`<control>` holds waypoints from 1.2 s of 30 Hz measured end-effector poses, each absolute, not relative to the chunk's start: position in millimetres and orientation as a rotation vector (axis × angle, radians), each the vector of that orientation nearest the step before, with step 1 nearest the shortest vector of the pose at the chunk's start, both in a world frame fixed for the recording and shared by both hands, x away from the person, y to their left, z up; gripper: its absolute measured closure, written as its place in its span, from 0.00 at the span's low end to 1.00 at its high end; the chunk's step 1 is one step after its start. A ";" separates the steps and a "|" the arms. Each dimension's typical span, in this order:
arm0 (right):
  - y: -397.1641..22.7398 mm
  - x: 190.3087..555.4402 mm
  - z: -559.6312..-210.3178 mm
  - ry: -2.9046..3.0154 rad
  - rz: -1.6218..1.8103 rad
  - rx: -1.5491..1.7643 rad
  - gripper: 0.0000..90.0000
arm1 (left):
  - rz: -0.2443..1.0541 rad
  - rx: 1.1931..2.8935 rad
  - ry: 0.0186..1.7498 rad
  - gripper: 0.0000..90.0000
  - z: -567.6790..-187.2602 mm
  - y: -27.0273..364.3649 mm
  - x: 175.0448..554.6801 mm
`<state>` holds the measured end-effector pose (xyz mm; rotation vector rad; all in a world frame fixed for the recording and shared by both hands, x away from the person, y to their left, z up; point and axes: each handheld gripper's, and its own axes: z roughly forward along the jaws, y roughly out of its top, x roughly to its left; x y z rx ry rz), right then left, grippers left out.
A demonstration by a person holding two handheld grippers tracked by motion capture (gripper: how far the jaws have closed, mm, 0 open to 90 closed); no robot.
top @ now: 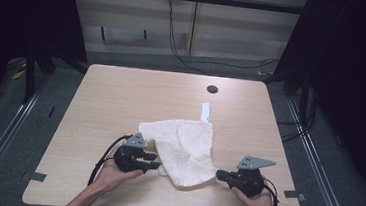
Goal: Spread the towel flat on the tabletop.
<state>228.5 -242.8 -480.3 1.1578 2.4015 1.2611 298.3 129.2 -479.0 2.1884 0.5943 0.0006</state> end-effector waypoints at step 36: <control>-253.6 248.3 -484.8 2.397 1.248 1.229 0.96 | 0.051 2.319 0.369 0.78 -498.7 93.4 285.1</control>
